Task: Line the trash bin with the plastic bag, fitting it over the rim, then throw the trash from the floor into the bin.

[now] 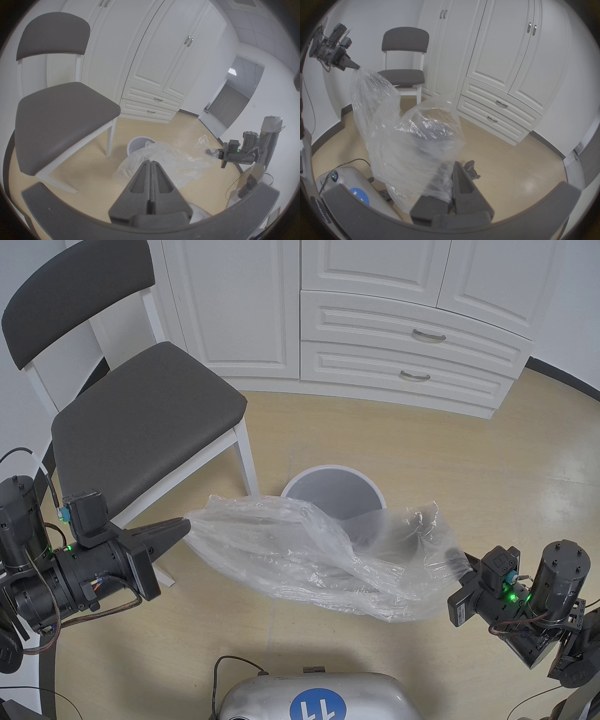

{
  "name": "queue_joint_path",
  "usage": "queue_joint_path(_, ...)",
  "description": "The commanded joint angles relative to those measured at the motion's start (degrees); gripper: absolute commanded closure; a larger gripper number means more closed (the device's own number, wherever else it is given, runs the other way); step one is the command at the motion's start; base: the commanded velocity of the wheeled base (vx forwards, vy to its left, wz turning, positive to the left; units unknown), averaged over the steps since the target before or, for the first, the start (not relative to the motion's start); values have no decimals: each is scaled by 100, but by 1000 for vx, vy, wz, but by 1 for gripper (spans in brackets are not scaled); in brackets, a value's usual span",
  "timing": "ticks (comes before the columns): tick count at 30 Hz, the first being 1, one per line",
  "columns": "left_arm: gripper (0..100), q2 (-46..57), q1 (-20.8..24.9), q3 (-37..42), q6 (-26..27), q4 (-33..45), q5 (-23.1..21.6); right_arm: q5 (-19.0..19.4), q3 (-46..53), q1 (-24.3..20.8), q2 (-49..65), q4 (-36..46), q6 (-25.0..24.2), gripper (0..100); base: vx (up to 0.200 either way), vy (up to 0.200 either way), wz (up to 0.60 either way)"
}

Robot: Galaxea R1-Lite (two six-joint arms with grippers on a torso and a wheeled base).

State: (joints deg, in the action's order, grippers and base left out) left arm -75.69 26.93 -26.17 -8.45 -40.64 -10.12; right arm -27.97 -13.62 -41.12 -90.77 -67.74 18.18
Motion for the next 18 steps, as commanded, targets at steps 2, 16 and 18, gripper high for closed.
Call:
queue_joint_path(2,100,-183,840,7,-561,-365,256,81,-45,-177,-125,-398,-227,100,0,0,0)
queue_joint_path(16,100,-1862,1051,-1162,-623,-1745,581,441,-1530,-265,-978,-459,-499,100,0,0,0)
queue_joint_path(18,100,-1888,840,-1224,-623,-1754,520,459,-1706,-142,-1118,-468,-517,100,0,0,0)
